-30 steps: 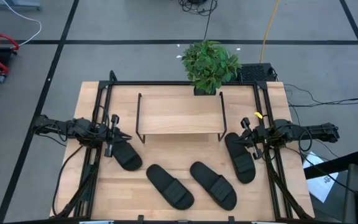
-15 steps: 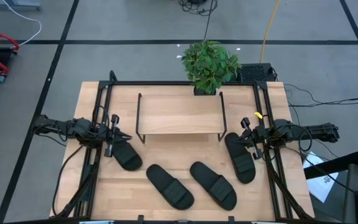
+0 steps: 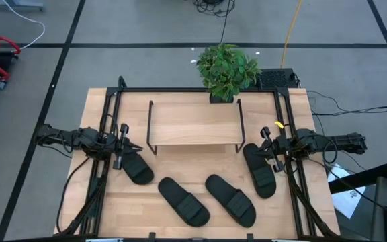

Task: Pick and place slides into the shelf
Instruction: Put the black slide on the shelf

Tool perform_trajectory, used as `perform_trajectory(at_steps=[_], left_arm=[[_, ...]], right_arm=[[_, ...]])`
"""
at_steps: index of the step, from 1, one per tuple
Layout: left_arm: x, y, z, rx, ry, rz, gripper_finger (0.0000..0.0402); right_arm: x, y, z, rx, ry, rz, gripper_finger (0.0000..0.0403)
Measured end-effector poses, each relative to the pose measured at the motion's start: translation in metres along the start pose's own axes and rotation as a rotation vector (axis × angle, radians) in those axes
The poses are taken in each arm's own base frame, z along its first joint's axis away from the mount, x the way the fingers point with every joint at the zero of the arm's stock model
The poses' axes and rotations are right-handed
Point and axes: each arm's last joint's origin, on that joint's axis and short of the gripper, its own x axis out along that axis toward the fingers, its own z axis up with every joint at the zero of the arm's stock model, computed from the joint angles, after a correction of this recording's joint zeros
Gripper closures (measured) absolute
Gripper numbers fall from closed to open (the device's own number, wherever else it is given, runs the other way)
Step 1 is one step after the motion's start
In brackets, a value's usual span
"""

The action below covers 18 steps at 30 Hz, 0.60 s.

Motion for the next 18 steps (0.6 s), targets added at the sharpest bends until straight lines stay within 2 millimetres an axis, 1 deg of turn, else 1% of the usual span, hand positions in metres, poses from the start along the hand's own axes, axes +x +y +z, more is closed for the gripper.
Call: perform_trajectory(at_steps=[4,12,15,18], left_arm=[[0.0,0.001,0.004,0.05,-0.045,0.009,0.0376],[0.0,0.001,0.005,0.039,-0.051,0.01,0.0376],[-0.001,0.002,0.011,0.032,-0.109,0.02,0.0376],[-0.001,0.002,0.012,0.029,-0.127,0.024,0.0376]], right_arm=[[0.0,0.0,0.0,0.008,0.0,0.0,0.0403],[0.0,0.0,0.0,0.009,0.0,0.0,0.0403],[0.0,0.0,0.0,0.009,0.0,0.0,0.0403],[0.0,0.0,0.0,0.009,0.0,0.0,0.0403]])
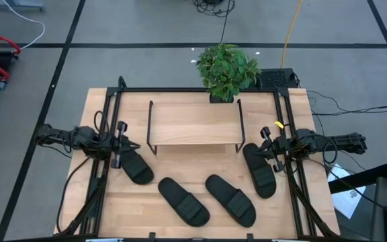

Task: Pick and place slides into the shelf
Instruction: Put the black slide on the shelf

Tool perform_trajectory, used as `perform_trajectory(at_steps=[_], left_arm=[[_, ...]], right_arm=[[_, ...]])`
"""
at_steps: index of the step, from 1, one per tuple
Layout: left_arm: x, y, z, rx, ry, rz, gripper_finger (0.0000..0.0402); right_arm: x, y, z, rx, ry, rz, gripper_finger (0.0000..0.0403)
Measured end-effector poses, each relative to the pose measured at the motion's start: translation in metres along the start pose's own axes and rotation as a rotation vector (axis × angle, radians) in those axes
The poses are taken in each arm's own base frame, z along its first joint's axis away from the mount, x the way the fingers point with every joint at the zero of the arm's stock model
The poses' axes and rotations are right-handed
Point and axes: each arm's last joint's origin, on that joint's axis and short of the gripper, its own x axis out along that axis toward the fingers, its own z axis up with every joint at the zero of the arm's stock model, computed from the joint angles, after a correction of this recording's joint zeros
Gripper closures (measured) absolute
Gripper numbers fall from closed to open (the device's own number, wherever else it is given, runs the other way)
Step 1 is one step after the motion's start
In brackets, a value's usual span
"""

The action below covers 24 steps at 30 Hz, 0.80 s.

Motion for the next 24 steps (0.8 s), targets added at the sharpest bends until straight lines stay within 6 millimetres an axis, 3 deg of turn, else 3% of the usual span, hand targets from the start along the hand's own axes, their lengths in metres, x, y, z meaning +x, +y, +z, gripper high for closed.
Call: perform_trajectory(at_steps=[6,15,20,24], left_arm=[[0.0,0.001,0.003,-0.016,-0.029,0.005,0.0376],[0.0,0.002,0.01,-0.195,-0.1,0.015,0.0376],[-0.003,0.008,0.023,-0.212,-0.217,0.117,0.0376],[-0.003,0.01,0.034,-0.245,-0.109,0.115,0.0376]], right_arm=[[0.0,0.0,0.0,0.0,0.0,0.0,0.0403],[0.0,0.0,0.0,0.0,0.0,0.0,0.0403],[0.0,0.0,-0.001,0.002,0.01,0.0,0.0403],[0.0,0.0,-0.002,0.003,0.016,-0.001,0.0403]])
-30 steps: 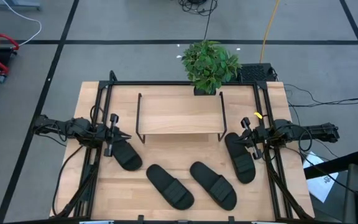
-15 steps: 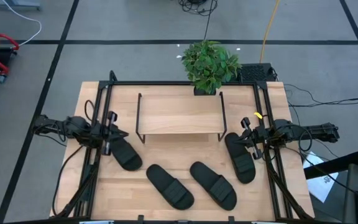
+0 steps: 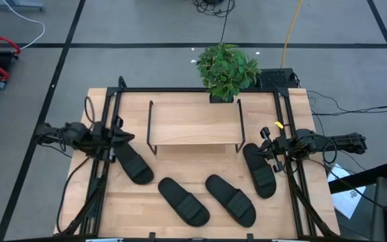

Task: Pick and place slides into the shelf
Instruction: Put the black slide on the shelf

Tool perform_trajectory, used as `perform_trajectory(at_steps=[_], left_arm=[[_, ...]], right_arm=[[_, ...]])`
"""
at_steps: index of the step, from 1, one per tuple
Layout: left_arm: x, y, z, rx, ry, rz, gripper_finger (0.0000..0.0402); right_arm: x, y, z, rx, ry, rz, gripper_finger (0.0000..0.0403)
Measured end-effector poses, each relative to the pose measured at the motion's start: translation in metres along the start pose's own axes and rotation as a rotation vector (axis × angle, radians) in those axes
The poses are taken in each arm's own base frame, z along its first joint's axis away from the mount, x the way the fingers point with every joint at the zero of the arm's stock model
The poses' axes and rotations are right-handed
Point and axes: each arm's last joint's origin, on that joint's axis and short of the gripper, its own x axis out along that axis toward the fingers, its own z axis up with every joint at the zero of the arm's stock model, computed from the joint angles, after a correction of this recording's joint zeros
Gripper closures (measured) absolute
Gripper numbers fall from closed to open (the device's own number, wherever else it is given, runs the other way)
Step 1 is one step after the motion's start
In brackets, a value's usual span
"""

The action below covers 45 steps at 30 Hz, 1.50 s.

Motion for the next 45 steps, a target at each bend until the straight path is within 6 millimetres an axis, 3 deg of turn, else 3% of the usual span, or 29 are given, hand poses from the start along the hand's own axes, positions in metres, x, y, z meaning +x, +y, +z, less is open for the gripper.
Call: perform_trajectory(at_steps=[7,13,19,23,32,37,45], left_arm=[[0.022,-0.005,0.028,-0.009,0.21,0.145,0.0376],[0.033,-0.004,0.038,-0.239,0.555,0.381,0.0376],[0.031,-0.008,0.015,-0.471,0.885,0.416,0.0376],[0.028,-0.013,-0.006,-0.559,1.07,0.349,0.0376],[0.022,-0.015,-0.028,-0.685,1.186,0.358,0.0368],[0.018,-0.015,-0.037,-0.764,1.211,0.417,0.031],[0.013,-0.013,-0.045,-0.78,1.243,0.484,0.0157]], right_arm=[[0.0,0.0,0.0,0.001,0.003,0.0,0.0403],[0.0,0.0,-0.001,0.001,0.009,0.0,0.0403],[0.0,0.0,-0.001,0.001,0.009,0.0,0.0403],[0.0,0.0,-0.001,0.002,0.014,0.003,0.0403],[0.0,0.0,-0.002,0.004,0.023,0.003,0.0403],[0.0,0.0,-0.003,0.006,0.034,0.003,0.0403],[0.0,0.0,-0.004,0.007,0.043,0.006,0.0403]])
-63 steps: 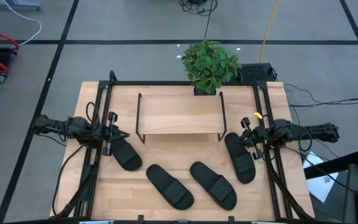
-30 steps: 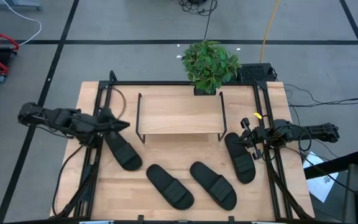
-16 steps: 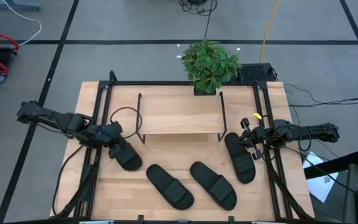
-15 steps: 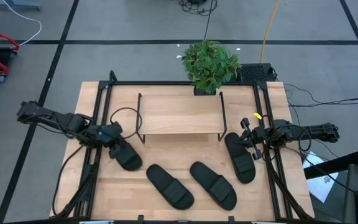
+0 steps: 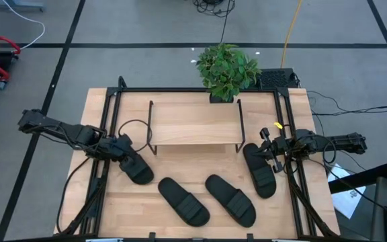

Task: Pick and place slides into the shelf
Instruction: Put the black slide on the shelf

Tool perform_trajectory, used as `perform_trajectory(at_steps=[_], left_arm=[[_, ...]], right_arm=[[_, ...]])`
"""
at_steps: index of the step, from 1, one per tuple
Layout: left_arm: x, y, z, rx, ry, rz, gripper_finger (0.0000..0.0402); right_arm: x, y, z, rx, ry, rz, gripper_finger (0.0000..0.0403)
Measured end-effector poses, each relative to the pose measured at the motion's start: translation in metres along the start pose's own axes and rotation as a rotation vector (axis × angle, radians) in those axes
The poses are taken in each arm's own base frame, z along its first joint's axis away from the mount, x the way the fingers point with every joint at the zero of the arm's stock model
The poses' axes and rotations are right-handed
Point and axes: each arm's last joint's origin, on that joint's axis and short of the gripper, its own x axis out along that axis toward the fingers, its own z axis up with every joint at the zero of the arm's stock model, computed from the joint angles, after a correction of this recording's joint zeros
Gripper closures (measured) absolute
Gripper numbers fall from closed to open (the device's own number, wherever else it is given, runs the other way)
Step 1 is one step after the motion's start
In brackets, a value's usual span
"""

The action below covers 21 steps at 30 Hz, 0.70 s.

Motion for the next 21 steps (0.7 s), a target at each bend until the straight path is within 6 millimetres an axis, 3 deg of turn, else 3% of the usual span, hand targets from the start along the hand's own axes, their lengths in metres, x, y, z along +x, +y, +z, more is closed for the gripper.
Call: perform_trajectory(at_steps=[5,8,16,21], left_arm=[[0.001,0.002,0.0,0.0,-0.013,0.044,0.0072],[0.003,0.002,0.001,0.002,-0.009,0.061,0.0043],[0.014,0.001,0.005,-0.001,0.039,0.132,0.0047],[0.02,-0.006,0.007,0.032,0.09,0.068,0.0054]], right_arm=[[0.0,0.0,0.0,0.0,0.002,0.0,0.0403],[0.0,0.0,0.0,0.001,0.003,0.0,0.0403],[0.001,0.0,-0.001,0.002,0.012,0.0,0.0403],[0.002,0.0,-0.003,0.005,0.031,-0.001,0.0403]])
